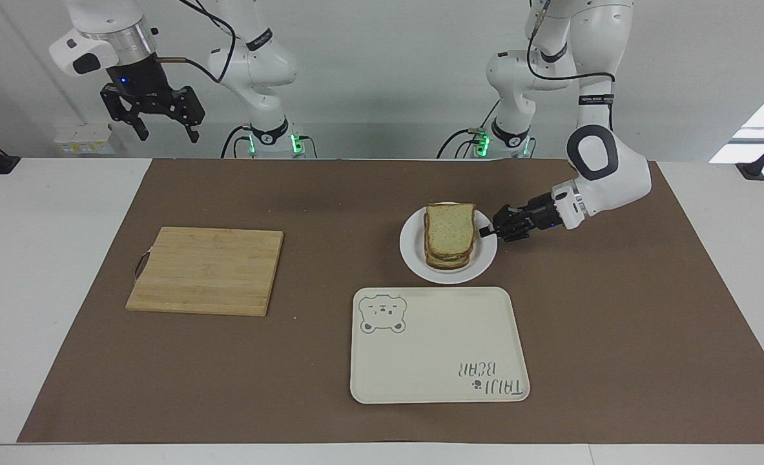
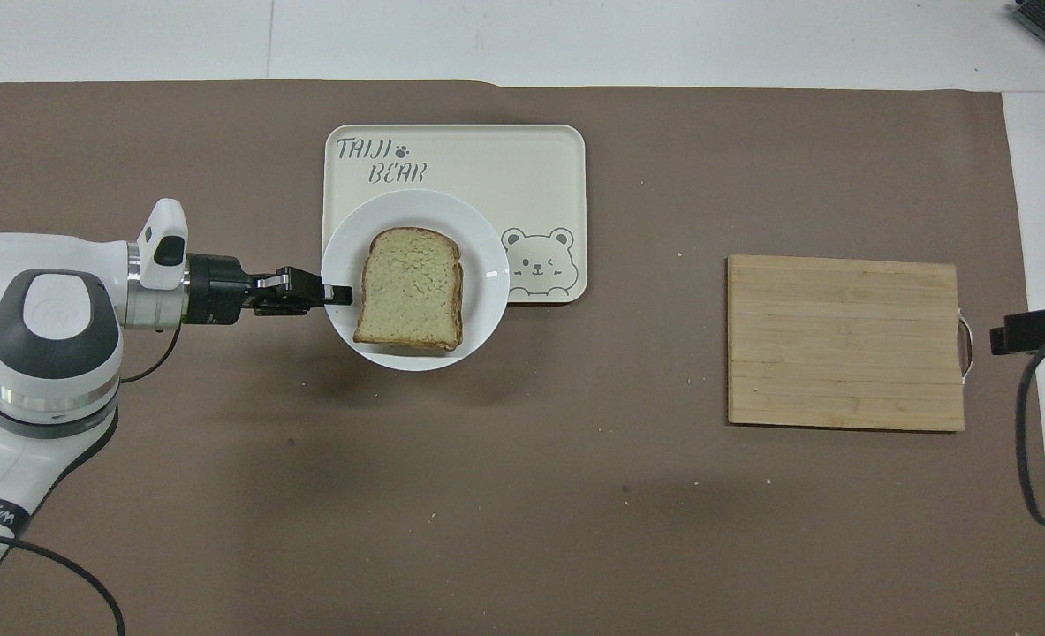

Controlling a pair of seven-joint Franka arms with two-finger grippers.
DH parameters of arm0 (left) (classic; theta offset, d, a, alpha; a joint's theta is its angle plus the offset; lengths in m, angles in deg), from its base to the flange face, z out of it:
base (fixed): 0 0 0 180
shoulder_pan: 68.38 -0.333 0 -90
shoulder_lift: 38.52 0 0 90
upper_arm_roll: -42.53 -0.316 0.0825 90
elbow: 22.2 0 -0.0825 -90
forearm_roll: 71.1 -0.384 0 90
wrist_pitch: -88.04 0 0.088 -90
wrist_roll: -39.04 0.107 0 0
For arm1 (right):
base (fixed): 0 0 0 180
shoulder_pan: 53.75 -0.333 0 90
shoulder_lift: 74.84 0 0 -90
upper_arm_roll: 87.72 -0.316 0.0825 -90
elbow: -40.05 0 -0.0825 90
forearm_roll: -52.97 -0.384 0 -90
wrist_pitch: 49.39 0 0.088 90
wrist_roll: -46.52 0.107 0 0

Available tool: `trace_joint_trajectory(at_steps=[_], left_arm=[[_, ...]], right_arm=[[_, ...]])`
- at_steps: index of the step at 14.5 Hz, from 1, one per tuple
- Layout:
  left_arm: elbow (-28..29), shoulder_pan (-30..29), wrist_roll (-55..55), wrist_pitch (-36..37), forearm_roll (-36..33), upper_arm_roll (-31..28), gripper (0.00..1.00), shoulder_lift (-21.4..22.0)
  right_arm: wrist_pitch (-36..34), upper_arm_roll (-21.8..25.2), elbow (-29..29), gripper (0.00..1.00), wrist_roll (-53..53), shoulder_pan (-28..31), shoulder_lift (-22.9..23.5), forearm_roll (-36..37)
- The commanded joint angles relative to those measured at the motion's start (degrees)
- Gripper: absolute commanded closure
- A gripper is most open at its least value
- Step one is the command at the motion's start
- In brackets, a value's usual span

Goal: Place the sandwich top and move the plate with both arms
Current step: 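Slide the white plate with the left gripper onto the bear tray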

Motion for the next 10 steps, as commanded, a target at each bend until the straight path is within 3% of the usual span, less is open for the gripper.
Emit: trace_joint_trajectory(at_steps=[1, 5, 10], left_arm=[[-8.7, -0.8, -0.9, 1.7, 1.0, 0.6, 1.00, -7.5], [-19.0, -0.4, -0.9, -0.8, 0.9, 1.8, 1.00, -17.5], [-21.6, -0.2, -0.9, -8.5, 0.5, 5.6, 1.00, -22.0]], right_arm=[[0.6, -0.1, 0.4, 0.00, 0.1, 0.9, 0.2, -1.0], [0.5, -0.3, 0.4, 0.00, -0.1, 0.7, 0.2, -1.1], [0.3, -0.5, 0.4, 0.00, -0.2, 0.7, 0.2, -1.1]])
